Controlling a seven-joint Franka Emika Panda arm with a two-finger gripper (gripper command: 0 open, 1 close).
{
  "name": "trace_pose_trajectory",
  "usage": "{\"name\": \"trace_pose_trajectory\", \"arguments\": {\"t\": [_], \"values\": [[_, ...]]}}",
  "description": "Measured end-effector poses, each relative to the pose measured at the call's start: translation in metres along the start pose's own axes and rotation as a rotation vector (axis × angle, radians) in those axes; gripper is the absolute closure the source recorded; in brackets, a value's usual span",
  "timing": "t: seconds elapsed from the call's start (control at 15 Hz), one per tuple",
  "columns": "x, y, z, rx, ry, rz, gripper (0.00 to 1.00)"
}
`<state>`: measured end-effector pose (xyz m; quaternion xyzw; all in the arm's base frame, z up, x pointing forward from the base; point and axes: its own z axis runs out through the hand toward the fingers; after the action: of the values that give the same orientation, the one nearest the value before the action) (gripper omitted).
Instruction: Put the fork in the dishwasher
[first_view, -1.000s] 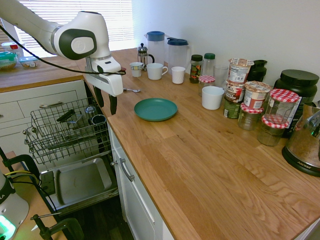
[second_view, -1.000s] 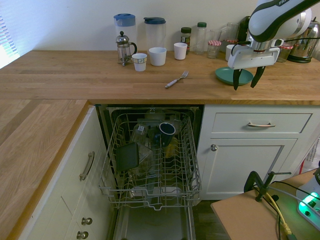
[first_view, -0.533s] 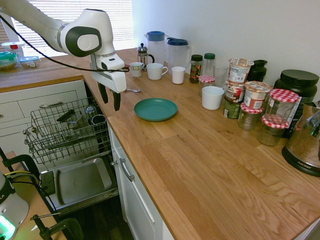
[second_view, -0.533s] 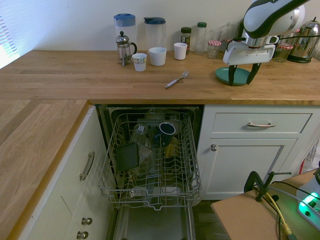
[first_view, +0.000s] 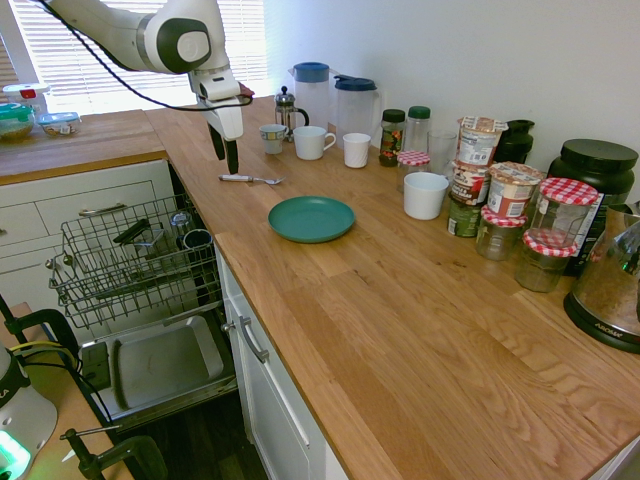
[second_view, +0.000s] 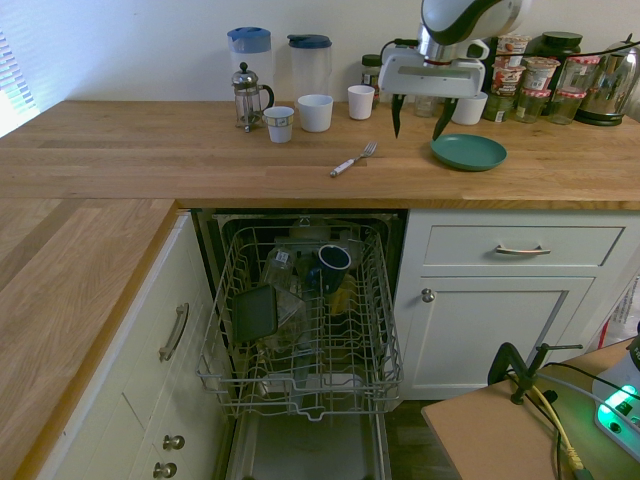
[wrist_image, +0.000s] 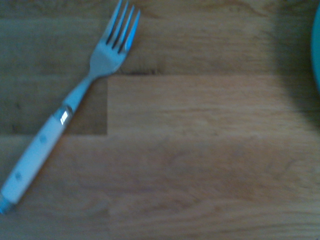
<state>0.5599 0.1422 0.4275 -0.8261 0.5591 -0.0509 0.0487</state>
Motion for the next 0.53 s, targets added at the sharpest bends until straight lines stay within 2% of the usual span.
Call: {"name": "trace_pose_trajectory", "arguments": {"t": [0.2, 0.53], "values": [[0.006, -0.054, 0.021, 0.026, 0.057, 0.195, 0.0], [-0.023, -0.08, 0.02, 0.022, 0.057, 0.303, 0.0]]}}
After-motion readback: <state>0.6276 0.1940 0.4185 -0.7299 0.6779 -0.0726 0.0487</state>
